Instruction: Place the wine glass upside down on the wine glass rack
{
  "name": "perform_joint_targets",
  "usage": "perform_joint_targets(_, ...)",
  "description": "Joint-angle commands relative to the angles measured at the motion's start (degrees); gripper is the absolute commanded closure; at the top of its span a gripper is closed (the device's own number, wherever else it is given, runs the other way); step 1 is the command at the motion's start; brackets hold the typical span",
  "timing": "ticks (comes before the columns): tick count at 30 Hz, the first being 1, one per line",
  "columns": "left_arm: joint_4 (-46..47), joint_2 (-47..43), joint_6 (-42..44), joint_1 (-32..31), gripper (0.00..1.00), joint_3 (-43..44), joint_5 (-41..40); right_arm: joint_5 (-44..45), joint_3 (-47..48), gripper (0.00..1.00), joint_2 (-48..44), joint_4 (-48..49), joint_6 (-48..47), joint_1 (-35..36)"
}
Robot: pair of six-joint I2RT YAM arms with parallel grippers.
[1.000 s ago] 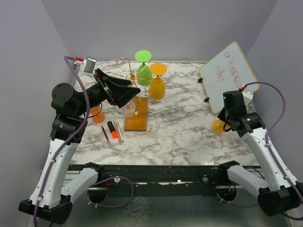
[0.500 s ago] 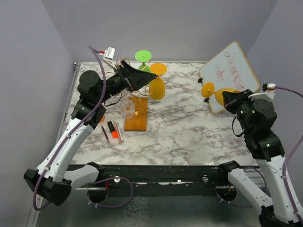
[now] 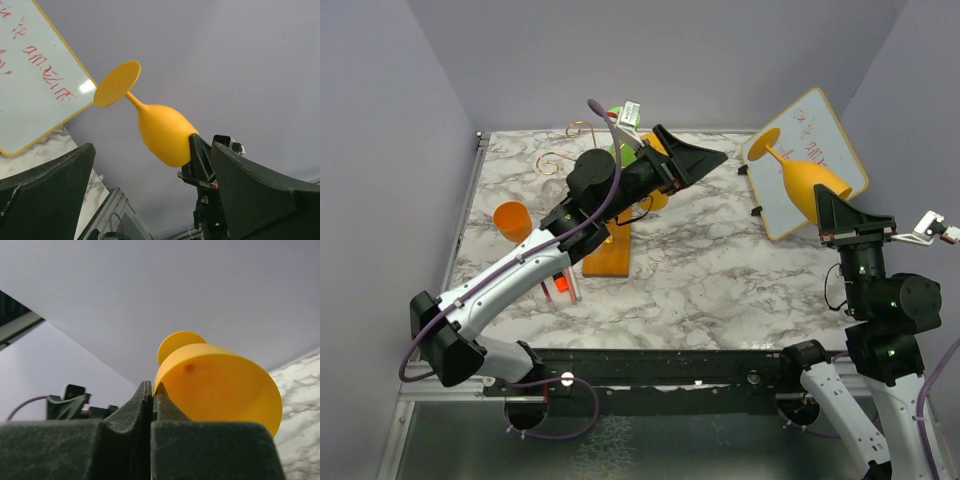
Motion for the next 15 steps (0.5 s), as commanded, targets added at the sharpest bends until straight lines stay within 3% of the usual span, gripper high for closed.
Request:
perform_joint_targets(1, 3.1, 4.0, 1.5, -4.7, 0.01, 4.7, -6.5, -4.5, -2.1, 0.99, -1.1, 9.8, 8.5, -0.2)
perform_joint_targets(9, 15.5, 6.5, 3.7, -10.9, 0.05, 1.9, -13.6, -9.1, -7.2, 0.99, -0.6, 20.5, 17.7, -0.2)
perform_joint_targets(15, 20.9, 8.4, 4.6, -13.7, 0.2, 1.6, -21.4, -12.7, -9.5, 0.99, 0.9, 26.3, 21.8, -0.2)
